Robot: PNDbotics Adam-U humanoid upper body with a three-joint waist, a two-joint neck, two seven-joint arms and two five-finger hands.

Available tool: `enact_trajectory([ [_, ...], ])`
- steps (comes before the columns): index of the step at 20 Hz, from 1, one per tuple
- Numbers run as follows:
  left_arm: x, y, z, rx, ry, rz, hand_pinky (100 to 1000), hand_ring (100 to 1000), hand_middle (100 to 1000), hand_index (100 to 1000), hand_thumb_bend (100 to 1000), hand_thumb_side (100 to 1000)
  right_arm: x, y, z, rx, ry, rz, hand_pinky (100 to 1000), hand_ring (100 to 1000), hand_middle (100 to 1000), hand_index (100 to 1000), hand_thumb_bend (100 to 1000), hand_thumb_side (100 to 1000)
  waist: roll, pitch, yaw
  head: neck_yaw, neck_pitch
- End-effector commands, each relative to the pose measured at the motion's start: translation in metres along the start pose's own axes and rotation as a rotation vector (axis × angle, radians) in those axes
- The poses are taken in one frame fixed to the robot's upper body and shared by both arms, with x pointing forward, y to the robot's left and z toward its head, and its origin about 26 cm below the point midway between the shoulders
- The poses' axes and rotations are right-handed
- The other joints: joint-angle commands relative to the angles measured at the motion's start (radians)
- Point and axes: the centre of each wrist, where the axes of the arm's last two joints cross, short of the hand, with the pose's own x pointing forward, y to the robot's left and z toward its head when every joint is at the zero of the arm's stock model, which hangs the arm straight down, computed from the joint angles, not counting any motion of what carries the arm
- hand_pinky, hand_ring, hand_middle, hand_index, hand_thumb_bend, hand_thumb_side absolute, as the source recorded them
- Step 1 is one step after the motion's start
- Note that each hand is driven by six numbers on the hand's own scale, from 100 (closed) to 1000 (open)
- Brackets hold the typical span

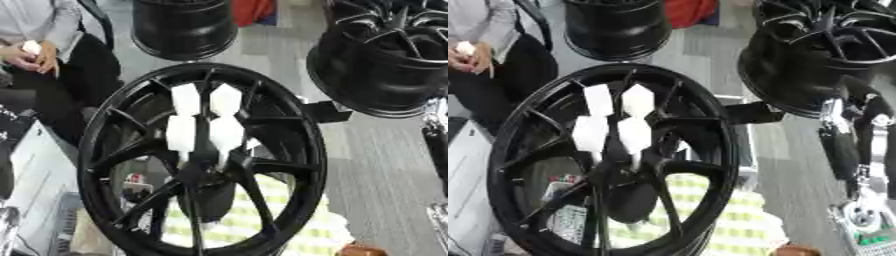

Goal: Pull the pin out of the wheel hub.

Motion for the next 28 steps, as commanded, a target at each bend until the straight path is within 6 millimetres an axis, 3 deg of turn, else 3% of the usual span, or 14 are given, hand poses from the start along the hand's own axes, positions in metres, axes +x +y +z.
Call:
enact_trajectory([
  [1, 0.007, 0.001, -0.004, -0.011, -0.029, -0.006, 785, 725, 558, 793, 100, 772, 0.009, -0.017, -0.017, 0.051, -0.107, 0.099, 770, 840, 766, 805, 100, 656, 0.000, -0.009, 0.002, 0.003, 0.004],
  [4, 0.007, 0.002, -0.004, -0.013, -0.028, -0.013, 785, 726, 558, 793, 100, 772, 0.018, -0.040, -0.040, 0.174, -0.241, 0.285, 814, 842, 767, 808, 100, 637, -0.006, -0.011, 0.000, 0.005, 0.002],
  [7, 0.007, 0.003, -0.003, -0.019, -0.026, -0.022, 785, 726, 557, 793, 100, 773, 0.034, -0.063, -0.064, 0.387, -0.345, 0.528, 886, 847, 769, 812, 100, 562, -0.014, -0.013, -0.002, 0.004, 0.001],
  [8, 0.007, 0.004, -0.003, -0.020, -0.025, -0.024, 785, 726, 557, 793, 100, 773, 0.041, -0.070, -0.073, 0.475, -0.368, 0.612, 914, 848, 761, 813, 100, 638, -0.016, -0.014, -0.002, 0.003, 0.001],
  [9, 0.006, 0.004, -0.003, -0.021, -0.025, -0.026, 785, 726, 557, 793, 100, 772, 0.049, -0.077, -0.081, 0.553, -0.387, 0.687, 929, 848, 768, 813, 100, 554, -0.018, -0.015, -0.002, 0.004, 0.001],
  [10, 0.006, 0.004, -0.003, -0.022, -0.024, -0.028, 785, 726, 557, 793, 100, 772, 0.059, -0.084, -0.090, 0.623, -0.405, 0.758, 939, 848, 768, 814, 100, 543, -0.020, -0.016, -0.002, 0.004, 0.000],
  [11, 0.006, 0.004, -0.003, -0.024, -0.023, -0.030, 784, 726, 557, 793, 100, 772, 0.069, -0.090, -0.099, 0.678, -0.422, 0.816, 947, 848, 769, 814, 100, 543, -0.023, -0.017, -0.002, 0.004, -0.001],
  [12, 0.006, 0.004, -0.003, -0.025, -0.023, -0.031, 784, 726, 557, 793, 100, 772, 0.078, -0.095, -0.106, 0.725, -0.435, 0.860, 952, 850, 766, 814, 100, 607, -0.025, -0.018, -0.002, 0.004, -0.001],
  [13, 0.007, 0.005, -0.003, -0.026, -0.022, -0.032, 784, 726, 557, 793, 100, 772, 0.086, -0.099, -0.111, 0.770, -0.440, 0.889, 955, 850, 770, 814, 100, 558, -0.027, -0.019, -0.002, 0.005, -0.002],
  [15, 0.006, 0.005, -0.003, -0.031, -0.020, -0.036, 784, 726, 557, 793, 100, 773, 0.102, -0.105, -0.120, 0.851, -0.445, 0.933, 962, 851, 770, 814, 100, 568, -0.032, -0.022, -0.001, 0.004, -0.004],
  [20, 0.007, 0.005, -0.003, -0.051, -0.018, -0.042, 784, 727, 557, 793, 100, 773, 0.126, -0.104, -0.130, 1.050, -0.409, 0.970, 967, 850, 765, 811, 100, 631, -0.044, -0.022, 0.006, -0.012, -0.011],
  [28, 0.008, 0.003, -0.005, -0.077, -0.021, -0.041, 784, 728, 556, 792, 100, 775, 0.155, -0.081, -0.135, 1.266, -0.454, 1.030, 974, 851, 764, 810, 100, 695, -0.057, -0.014, 0.026, -0.040, -0.026],
])
